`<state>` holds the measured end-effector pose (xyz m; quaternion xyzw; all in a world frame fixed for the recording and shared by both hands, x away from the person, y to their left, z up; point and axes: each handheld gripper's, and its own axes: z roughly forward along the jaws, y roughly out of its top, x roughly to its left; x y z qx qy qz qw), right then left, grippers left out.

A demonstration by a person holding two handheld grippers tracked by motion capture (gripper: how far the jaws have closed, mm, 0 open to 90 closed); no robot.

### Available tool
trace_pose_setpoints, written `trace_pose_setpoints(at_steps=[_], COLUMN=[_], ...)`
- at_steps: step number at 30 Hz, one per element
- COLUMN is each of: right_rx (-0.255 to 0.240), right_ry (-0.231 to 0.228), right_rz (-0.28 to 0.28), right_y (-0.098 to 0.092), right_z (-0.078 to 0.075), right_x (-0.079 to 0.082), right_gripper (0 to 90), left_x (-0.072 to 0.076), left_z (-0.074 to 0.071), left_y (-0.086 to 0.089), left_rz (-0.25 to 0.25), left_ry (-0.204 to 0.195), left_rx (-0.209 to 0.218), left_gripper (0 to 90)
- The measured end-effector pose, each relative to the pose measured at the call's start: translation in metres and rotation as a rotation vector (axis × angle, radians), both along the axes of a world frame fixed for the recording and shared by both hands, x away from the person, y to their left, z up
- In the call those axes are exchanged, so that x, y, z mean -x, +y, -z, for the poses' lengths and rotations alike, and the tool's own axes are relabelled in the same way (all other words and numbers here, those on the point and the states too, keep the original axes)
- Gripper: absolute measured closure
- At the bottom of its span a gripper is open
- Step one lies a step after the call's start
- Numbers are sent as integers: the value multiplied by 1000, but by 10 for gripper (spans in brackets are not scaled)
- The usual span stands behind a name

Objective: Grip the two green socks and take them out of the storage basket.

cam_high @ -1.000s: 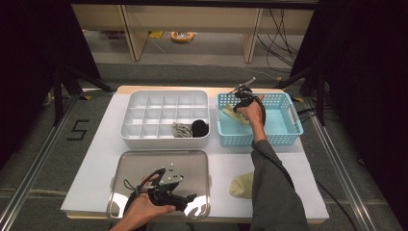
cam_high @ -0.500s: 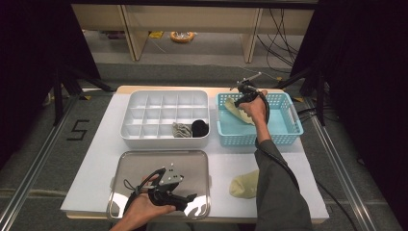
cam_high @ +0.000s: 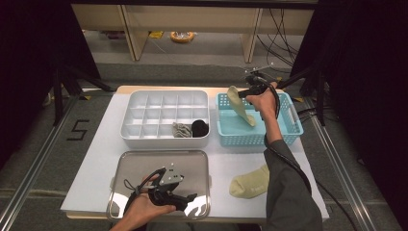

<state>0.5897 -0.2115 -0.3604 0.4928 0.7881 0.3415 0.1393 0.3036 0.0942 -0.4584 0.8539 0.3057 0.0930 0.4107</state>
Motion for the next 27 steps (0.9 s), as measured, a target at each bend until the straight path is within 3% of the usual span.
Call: trace_pose_setpoints(at_steps=[2,3,8,9,11,12,14,15,20,27], right_rx=[10,-9,-14,-36,-40,-45,-51,-54,-66,-80], right_ry=[-41,-35,-99,-82,-113,-102,-153,-129,-184,-212], right_rz=[9,28,5,20,-3,2,-22,-8,-45,-86], right_y=[-4,-3,-14,-14,-16,-17,-19,-19,-23,-26], right_z=[-8,-13,-33,-38,-45,-50,-58,-62,-80,-99], right_x=[4,8,17,21,25,29,36,40,57,89], right_gripper=[899,899,899,899,899,899,899,899,899,899], left_x=[0,0,0,0,0,0,0,0,-1,-2], left_z=[-1,-1,-1,-1,0,0,0,0,-1,-1], left_y=[0,0,0,0,0,0,0,0,1,0], left_rz=[9,9,6,7,0,-1,1,-1,6,8], left_ry=[-5,-6,-5,-6,2,-2,2,-1,-6,-5], left_rx=[-10,-11,-8,-9,-2,-6,-1,-6,-4,-7], left_gripper=[248,248,248,247,248,248,247,248,247,247])
